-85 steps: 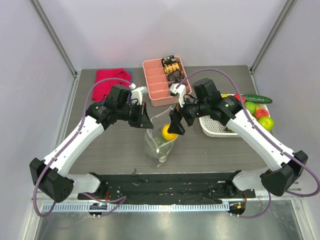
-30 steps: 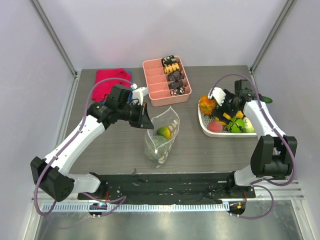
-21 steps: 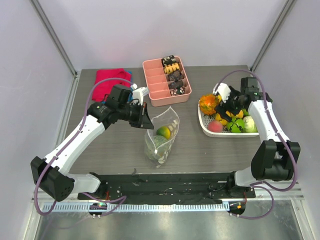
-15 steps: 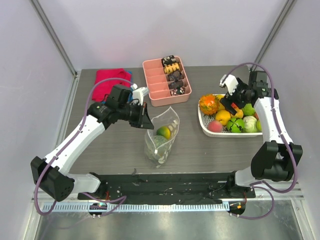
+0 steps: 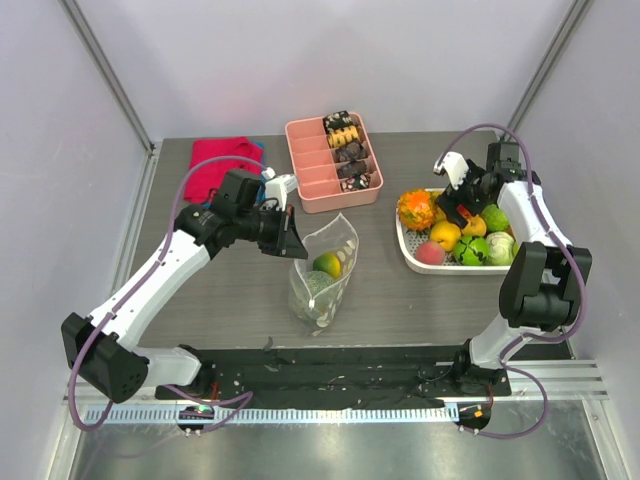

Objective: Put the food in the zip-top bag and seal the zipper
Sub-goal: Pick up the fake fruit from the bin, then place the fake fruit in the zipper food storage bag, then pick up the fake fruit from the bin, then place the fake fruit in the zipper food storage bag, then adjust the zipper food storage bag at the center of the board.

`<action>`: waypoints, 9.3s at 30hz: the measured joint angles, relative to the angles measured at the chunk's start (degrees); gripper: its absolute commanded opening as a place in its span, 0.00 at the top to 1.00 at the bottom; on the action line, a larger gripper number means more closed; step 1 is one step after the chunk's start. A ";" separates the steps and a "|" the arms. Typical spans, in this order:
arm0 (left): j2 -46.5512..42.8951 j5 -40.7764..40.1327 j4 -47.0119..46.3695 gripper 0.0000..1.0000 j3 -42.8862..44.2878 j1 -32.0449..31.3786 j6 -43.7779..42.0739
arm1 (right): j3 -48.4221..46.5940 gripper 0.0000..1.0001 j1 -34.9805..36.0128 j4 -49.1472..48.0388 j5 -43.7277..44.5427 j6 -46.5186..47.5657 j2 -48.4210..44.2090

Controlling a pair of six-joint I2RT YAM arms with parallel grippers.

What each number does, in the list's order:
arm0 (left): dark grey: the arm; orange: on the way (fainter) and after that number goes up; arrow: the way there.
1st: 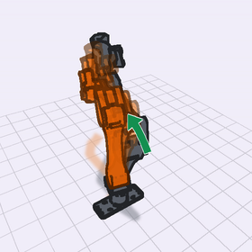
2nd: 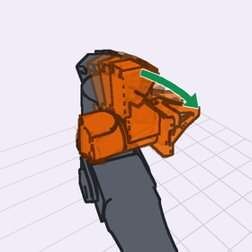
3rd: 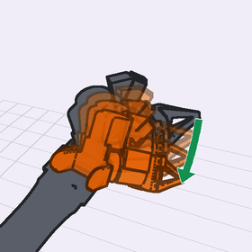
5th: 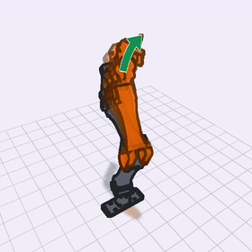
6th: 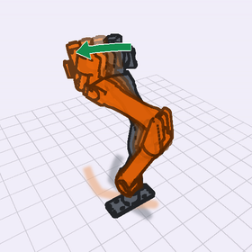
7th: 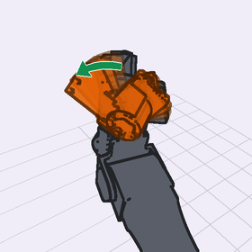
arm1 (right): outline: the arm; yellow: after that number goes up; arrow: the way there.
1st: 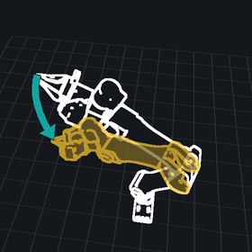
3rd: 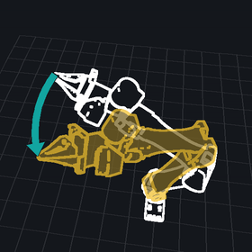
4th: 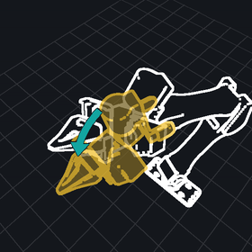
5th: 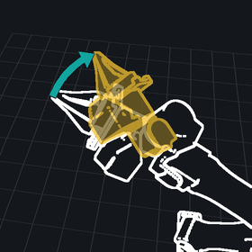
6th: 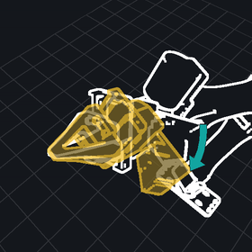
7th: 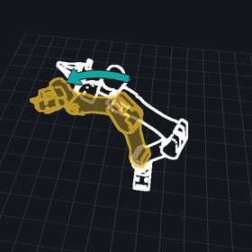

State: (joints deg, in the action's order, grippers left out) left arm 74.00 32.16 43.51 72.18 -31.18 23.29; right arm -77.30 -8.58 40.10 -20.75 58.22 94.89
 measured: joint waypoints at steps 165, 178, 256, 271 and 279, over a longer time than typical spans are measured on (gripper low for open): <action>-1.79 -2.19 3.48 1.00 -1.16 -0.02 -4.79 | -11.61 0.26 53.13 10.56 -7.54 -33.11 -10.45; -4.00 1.60 2.14 1.00 -2.43 8.55 0.42 | -12.72 0.00 52.76 6.71 -4.83 -42.80 -10.40; -33.22 23.58 -13.03 0.00 -13.66 14.21 -32.11 | 15.50 0.99 69.09 -11.30 5.16 -37.46 -32.15; -22.23 -0.48 -12.37 0.00 -16.22 -16.46 -51.63 | 15.50 0.99 68.52 -5.66 5.38 -30.58 -33.40; -22.49 -7.91 -19.02 0.00 -20.74 -21.38 -56.52 | 15.50 0.99 68.41 -4.26 6.27 -29.88 -33.44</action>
State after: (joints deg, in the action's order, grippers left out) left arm 51.51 24.25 24.49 51.44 -52.56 -33.23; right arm -61.80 59.83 35.83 -14.48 28.34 61.45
